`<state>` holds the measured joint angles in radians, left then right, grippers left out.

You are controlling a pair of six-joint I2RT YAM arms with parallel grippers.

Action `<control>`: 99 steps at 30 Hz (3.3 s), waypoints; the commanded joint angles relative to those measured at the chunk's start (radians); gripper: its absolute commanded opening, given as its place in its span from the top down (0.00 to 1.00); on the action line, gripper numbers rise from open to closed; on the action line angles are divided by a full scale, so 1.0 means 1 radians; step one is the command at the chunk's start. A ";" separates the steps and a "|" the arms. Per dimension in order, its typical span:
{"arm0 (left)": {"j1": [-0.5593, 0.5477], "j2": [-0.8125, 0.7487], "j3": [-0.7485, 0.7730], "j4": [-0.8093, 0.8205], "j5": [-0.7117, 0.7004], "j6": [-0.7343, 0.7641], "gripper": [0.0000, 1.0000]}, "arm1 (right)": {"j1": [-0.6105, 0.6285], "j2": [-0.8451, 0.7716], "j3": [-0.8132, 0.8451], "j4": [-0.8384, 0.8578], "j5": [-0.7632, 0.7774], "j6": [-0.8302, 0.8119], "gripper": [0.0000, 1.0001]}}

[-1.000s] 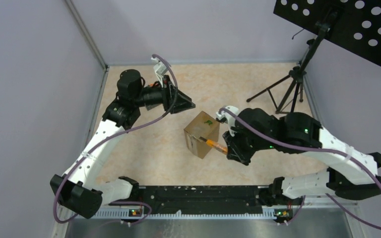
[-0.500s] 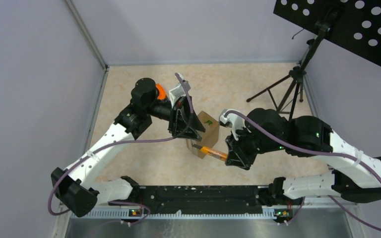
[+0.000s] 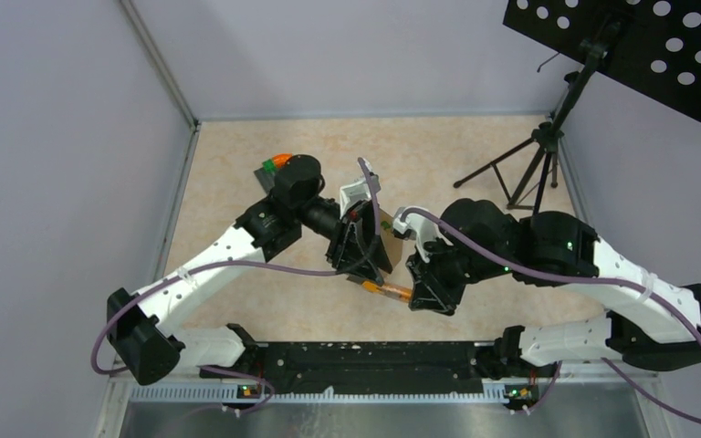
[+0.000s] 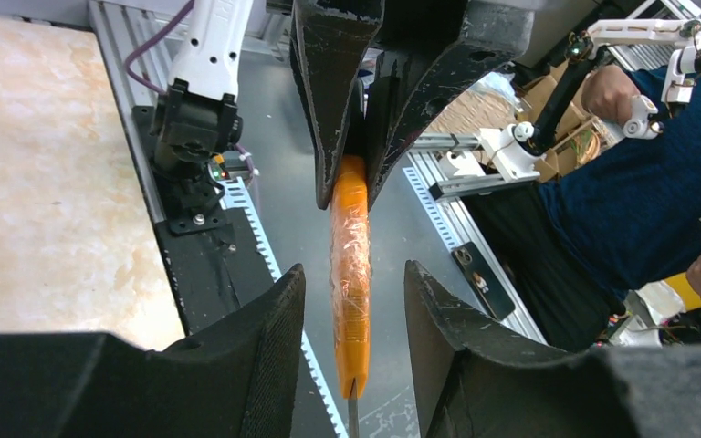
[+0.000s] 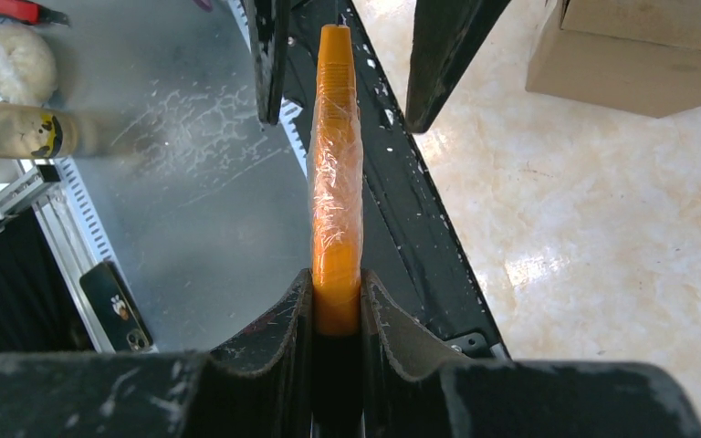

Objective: Unpack the express box

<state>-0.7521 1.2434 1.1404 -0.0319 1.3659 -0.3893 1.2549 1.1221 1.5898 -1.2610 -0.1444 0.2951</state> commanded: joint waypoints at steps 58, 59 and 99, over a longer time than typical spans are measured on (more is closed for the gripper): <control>0.034 -0.113 -0.278 0.404 0.032 -0.257 1.00 | 0.011 -0.124 -0.067 0.200 0.231 0.128 0.39; 0.034 -0.114 -0.277 0.402 0.029 -0.257 1.00 | 0.011 -0.126 -0.068 0.213 0.220 0.125 0.38; 0.098 -0.096 -0.290 0.442 -0.048 -0.291 1.00 | 0.011 -0.132 -0.206 0.419 0.181 0.213 1.00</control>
<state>-0.6685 1.1423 0.8494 0.4259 1.4155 -0.7006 1.2633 0.9791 1.3613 -0.8921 -0.0288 0.4728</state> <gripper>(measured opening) 0.086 0.177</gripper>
